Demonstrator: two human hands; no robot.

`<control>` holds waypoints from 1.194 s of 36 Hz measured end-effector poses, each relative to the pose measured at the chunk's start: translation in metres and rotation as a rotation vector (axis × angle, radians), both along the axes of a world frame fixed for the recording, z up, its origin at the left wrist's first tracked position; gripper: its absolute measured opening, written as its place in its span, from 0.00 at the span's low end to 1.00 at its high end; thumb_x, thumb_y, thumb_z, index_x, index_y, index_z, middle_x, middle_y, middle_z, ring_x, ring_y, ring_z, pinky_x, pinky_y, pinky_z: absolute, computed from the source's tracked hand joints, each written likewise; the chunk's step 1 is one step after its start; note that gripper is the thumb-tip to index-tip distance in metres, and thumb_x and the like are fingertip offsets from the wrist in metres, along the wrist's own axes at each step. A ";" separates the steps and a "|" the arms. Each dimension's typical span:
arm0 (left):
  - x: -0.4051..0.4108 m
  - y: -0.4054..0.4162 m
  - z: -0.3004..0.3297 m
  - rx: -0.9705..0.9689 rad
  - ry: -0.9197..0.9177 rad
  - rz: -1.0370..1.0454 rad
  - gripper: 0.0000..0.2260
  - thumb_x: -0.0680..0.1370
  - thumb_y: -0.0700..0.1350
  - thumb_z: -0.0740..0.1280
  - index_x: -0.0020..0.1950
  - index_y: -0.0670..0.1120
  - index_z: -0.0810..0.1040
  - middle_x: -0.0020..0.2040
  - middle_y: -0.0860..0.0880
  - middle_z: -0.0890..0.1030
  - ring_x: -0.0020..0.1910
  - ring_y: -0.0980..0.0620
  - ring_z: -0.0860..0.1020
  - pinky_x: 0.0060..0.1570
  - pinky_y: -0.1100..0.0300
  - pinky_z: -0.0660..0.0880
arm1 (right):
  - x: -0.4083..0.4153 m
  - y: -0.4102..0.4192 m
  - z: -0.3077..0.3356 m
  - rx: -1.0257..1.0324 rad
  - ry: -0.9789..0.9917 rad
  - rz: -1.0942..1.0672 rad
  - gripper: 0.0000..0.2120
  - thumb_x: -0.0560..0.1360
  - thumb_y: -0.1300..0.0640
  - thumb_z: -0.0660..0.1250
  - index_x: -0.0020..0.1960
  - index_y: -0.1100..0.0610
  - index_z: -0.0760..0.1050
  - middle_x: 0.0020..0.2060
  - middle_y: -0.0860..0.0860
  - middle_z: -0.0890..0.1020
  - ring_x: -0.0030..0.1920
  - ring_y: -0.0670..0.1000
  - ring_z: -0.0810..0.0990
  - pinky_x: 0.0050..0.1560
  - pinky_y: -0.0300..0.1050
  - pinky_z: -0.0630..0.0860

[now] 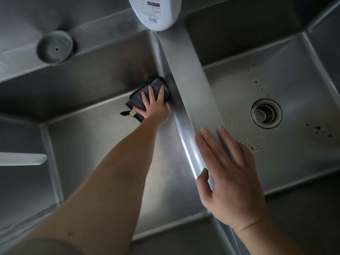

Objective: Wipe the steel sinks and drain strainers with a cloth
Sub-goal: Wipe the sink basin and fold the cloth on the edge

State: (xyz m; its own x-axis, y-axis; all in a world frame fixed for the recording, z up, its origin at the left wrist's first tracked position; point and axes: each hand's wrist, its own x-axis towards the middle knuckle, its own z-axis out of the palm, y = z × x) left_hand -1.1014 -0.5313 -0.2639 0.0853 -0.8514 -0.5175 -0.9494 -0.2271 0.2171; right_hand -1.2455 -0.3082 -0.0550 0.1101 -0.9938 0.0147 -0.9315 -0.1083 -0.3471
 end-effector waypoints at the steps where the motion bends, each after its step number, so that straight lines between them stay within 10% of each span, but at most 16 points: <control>1: 0.008 0.000 0.000 -0.008 0.006 -0.056 0.34 0.80 0.45 0.57 0.77 0.70 0.43 0.82 0.55 0.38 0.80 0.45 0.35 0.66 0.23 0.36 | 0.000 0.000 0.000 0.001 -0.002 -0.003 0.30 0.71 0.58 0.63 0.74 0.58 0.70 0.74 0.52 0.71 0.76 0.59 0.65 0.65 0.65 0.69; 10: 0.038 -0.011 0.005 -0.096 0.135 -0.114 0.44 0.72 0.36 0.61 0.77 0.67 0.44 0.81 0.62 0.50 0.81 0.51 0.44 0.69 0.27 0.37 | 0.000 0.001 -0.001 -0.023 0.004 -0.003 0.30 0.72 0.59 0.62 0.74 0.58 0.69 0.74 0.52 0.71 0.77 0.58 0.64 0.65 0.61 0.70; 16: 0.001 -0.015 0.001 -0.067 -0.076 -0.092 0.41 0.76 0.54 0.67 0.79 0.64 0.40 0.80 0.55 0.49 0.79 0.42 0.45 0.64 0.21 0.42 | 0.000 0.002 -0.004 -0.045 0.003 -0.003 0.30 0.72 0.59 0.62 0.75 0.58 0.69 0.74 0.52 0.71 0.77 0.58 0.63 0.65 0.61 0.70; 22: 0.010 -0.011 0.020 0.015 -0.154 -0.249 0.42 0.76 0.44 0.68 0.80 0.62 0.43 0.77 0.50 0.53 0.75 0.37 0.52 0.63 0.19 0.55 | 0.001 0.001 -0.004 -0.049 0.029 -0.007 0.31 0.71 0.59 0.62 0.74 0.58 0.69 0.74 0.51 0.71 0.77 0.58 0.64 0.65 0.60 0.70; 28: 0.019 0.071 0.030 0.068 -0.162 -0.437 0.52 0.70 0.46 0.75 0.80 0.60 0.40 0.75 0.50 0.52 0.73 0.35 0.53 0.62 0.20 0.58 | 0.001 0.002 -0.005 -0.068 0.046 -0.014 0.30 0.72 0.57 0.61 0.75 0.58 0.68 0.75 0.51 0.70 0.77 0.57 0.62 0.66 0.60 0.70; 35: 0.030 0.204 0.037 0.158 -0.094 -0.760 0.38 0.79 0.41 0.64 0.80 0.61 0.45 0.77 0.48 0.55 0.74 0.33 0.53 0.62 0.19 0.57 | 0.006 0.006 0.000 -0.075 0.062 -0.044 0.33 0.69 0.59 0.63 0.74 0.58 0.69 0.74 0.52 0.71 0.76 0.57 0.65 0.66 0.60 0.70; 43: 0.028 0.276 0.060 0.434 -0.035 -1.030 0.34 0.80 0.40 0.65 0.80 0.60 0.54 0.77 0.47 0.57 0.74 0.32 0.53 0.58 0.30 0.72 | 0.036 0.032 0.017 0.177 0.244 -0.223 0.31 0.77 0.49 0.59 0.80 0.50 0.57 0.80 0.50 0.59 0.80 0.56 0.52 0.75 0.68 0.49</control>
